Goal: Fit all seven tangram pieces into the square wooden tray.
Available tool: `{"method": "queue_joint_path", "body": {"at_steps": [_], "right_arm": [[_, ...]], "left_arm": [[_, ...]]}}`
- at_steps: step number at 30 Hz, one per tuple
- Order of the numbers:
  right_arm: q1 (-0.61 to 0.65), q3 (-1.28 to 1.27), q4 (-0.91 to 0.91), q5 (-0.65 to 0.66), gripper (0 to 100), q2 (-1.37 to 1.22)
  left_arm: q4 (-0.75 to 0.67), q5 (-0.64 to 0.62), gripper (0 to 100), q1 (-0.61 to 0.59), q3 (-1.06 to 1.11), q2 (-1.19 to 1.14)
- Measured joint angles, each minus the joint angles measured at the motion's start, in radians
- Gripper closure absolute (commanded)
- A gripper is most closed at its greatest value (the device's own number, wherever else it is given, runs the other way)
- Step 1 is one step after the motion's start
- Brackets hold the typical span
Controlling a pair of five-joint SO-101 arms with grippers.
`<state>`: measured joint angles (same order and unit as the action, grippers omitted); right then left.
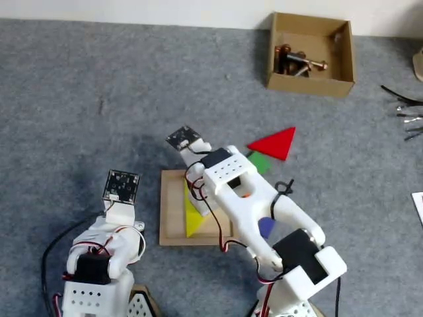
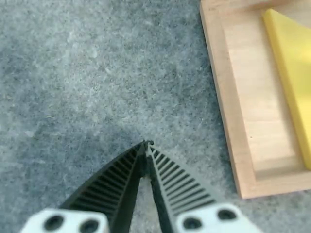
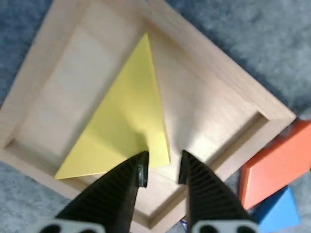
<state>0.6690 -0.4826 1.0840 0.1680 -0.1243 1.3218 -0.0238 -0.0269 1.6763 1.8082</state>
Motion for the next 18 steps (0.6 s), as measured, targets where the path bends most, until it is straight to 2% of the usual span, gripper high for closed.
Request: {"method": "queue_joint_path", "body": {"at_steps": [18], "right_arm": [[0.083, 0.003, -0.034, -0.002, 95.4, -0.011]], "left_arm": [[0.0, 0.0, 99, 0.0, 0.0, 0.0]]}}
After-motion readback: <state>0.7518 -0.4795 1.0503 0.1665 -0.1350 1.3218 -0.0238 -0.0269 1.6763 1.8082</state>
